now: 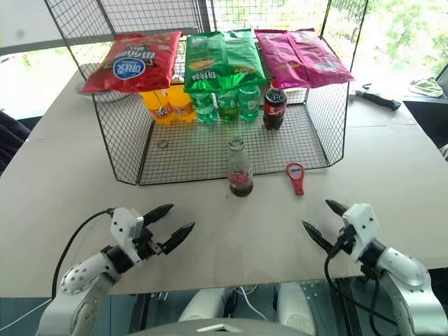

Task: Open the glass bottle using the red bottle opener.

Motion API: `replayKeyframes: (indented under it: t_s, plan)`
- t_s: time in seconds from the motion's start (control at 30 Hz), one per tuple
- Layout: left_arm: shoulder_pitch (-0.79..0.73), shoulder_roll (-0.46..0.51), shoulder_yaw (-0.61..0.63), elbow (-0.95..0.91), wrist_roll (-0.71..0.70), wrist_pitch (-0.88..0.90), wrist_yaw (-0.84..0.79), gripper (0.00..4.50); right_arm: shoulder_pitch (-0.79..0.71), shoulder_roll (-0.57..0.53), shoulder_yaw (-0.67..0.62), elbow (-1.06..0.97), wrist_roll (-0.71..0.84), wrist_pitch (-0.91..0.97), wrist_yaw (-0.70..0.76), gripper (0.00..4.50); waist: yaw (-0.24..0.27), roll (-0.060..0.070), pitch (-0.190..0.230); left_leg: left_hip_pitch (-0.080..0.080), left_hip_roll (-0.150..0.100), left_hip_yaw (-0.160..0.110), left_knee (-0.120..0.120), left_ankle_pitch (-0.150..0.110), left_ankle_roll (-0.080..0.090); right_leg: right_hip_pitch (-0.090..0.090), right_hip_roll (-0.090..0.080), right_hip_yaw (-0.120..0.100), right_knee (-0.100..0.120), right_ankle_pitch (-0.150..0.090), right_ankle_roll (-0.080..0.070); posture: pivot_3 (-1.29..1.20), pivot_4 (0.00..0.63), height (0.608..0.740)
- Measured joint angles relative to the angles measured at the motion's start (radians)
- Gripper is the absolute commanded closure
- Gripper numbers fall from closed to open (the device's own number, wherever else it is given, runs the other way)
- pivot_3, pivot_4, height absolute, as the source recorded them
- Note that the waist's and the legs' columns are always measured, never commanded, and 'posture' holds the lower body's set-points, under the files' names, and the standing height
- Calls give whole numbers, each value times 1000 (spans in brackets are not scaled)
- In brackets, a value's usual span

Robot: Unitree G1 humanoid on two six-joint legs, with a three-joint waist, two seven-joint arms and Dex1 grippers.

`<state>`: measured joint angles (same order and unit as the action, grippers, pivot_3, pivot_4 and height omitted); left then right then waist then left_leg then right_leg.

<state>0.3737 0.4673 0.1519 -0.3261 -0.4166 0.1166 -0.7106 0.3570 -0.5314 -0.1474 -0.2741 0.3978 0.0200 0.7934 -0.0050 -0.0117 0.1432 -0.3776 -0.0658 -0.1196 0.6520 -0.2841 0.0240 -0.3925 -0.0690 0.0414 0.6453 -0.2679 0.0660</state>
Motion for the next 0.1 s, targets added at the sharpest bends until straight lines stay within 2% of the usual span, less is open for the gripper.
replayKeyframes:
  t_s: [0.1]
  plan:
    - [23,0,9,-9,15,-11,18,0,-2,-3,-25,67,2,-58,42,53,1,1,0,2,0,1,0,0,0,2,0,0,0,0,0,0,150,740]
